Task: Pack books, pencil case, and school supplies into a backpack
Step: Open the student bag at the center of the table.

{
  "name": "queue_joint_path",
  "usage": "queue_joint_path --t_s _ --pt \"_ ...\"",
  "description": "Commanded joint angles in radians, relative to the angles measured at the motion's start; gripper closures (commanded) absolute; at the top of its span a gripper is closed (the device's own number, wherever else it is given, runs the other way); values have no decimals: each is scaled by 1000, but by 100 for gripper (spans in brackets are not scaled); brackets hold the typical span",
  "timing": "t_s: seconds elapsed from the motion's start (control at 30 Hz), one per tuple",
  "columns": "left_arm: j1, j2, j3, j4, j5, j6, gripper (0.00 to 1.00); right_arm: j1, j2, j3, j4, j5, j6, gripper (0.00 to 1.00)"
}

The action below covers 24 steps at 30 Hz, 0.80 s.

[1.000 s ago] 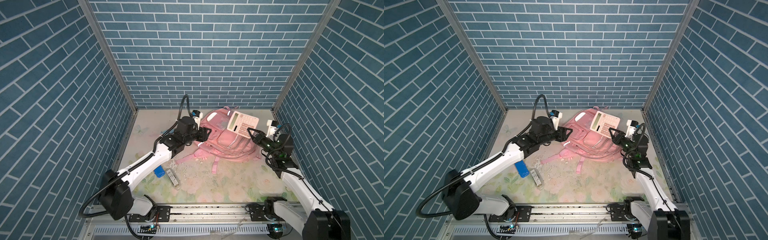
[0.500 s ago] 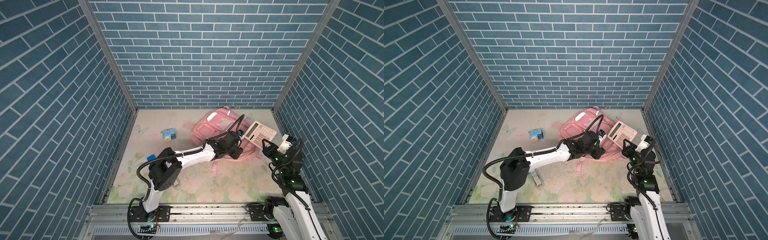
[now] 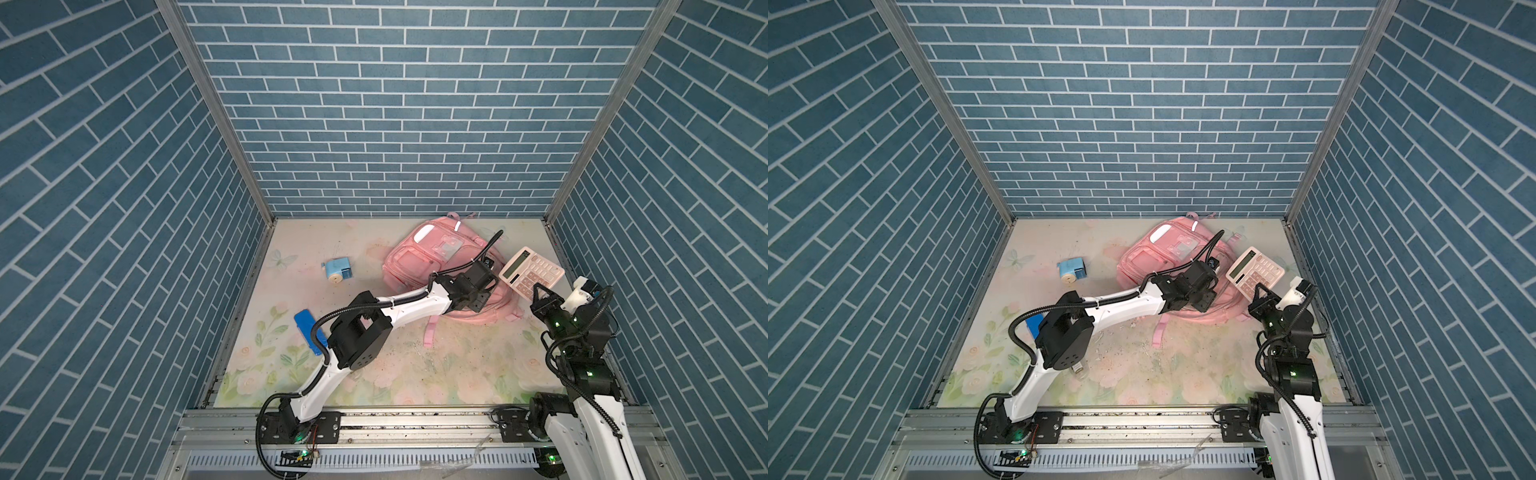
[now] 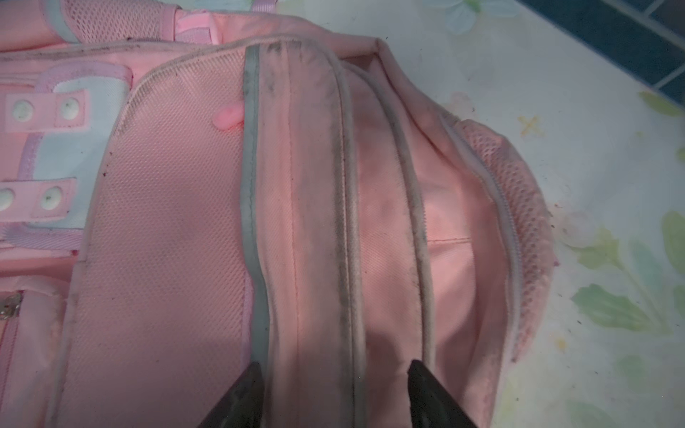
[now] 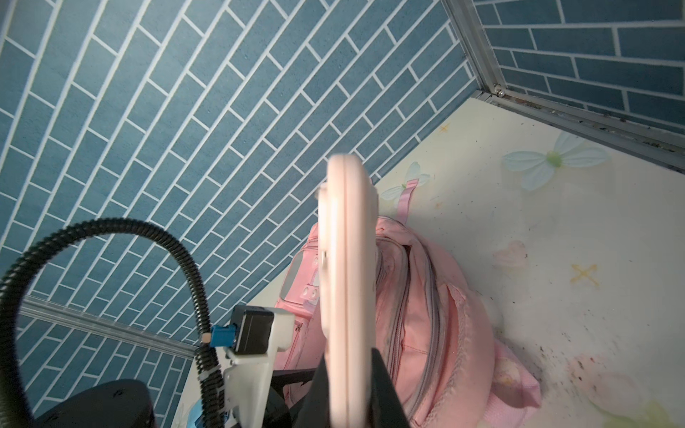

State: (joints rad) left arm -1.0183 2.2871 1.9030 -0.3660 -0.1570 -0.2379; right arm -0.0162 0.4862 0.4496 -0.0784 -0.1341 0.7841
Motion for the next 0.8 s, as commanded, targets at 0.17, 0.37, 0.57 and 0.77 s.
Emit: queue_joint_path --t_s 0.17,0.37,0.57,0.77 --pt "10 -25 55 -82 -28 -30 95 -3 -33 57 -45 57 -7 99" --pt "46 -280 -127 60 13 -95 100 -3 -55 89 -36 55 31 100" --pt "124 -444 -203 125 109 -151 100 -4 -82 62 -30 63 97 100" --pt "142 -471 -186 155 216 -152 100 32 19 -66 136 -103 272 100"
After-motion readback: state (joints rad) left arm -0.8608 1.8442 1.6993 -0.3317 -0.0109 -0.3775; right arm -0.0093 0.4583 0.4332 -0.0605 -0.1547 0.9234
